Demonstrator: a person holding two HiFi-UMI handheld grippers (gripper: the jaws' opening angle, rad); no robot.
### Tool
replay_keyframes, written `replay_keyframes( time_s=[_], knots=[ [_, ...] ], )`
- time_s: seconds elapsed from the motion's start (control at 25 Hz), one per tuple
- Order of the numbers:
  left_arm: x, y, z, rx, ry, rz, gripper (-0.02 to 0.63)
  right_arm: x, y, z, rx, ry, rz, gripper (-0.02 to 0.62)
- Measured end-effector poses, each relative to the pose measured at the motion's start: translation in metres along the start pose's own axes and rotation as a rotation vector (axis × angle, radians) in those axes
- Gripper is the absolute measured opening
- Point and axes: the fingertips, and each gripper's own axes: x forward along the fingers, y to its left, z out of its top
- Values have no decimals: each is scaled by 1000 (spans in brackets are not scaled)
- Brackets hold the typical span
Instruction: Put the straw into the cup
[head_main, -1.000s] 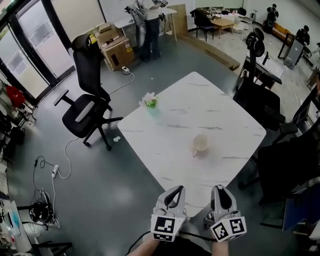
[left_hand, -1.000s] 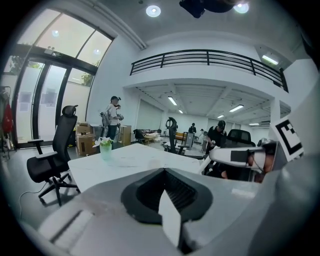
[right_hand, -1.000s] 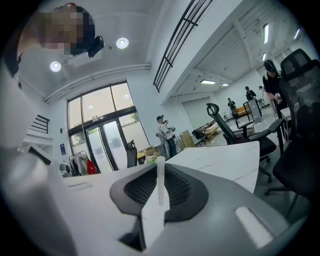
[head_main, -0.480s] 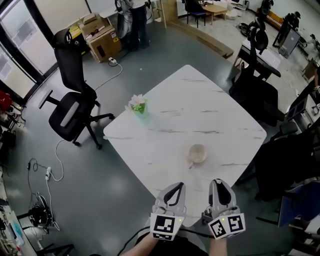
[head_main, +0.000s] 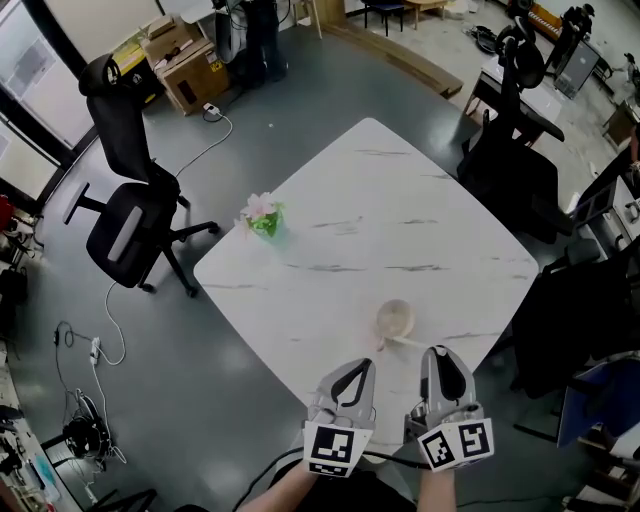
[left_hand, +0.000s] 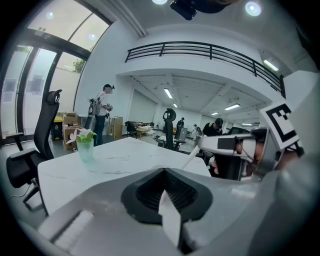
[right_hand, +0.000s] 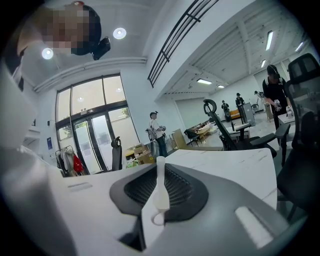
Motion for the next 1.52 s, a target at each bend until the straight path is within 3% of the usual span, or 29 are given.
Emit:
replay_keyframes(
  time_s=[0.72,1.12,1.52],
  knots=[
    [42,24,-29,-22,113,-51,2,65,-31,-53,-30,120,-66,46],
    [47,29,-30,-56,125,-57,2,73,-32,-69,-85,158,-95,48],
    [42,30,-29,-11,126,-74,2,77,-28,-75,-111,171,-96,52]
  ],
)
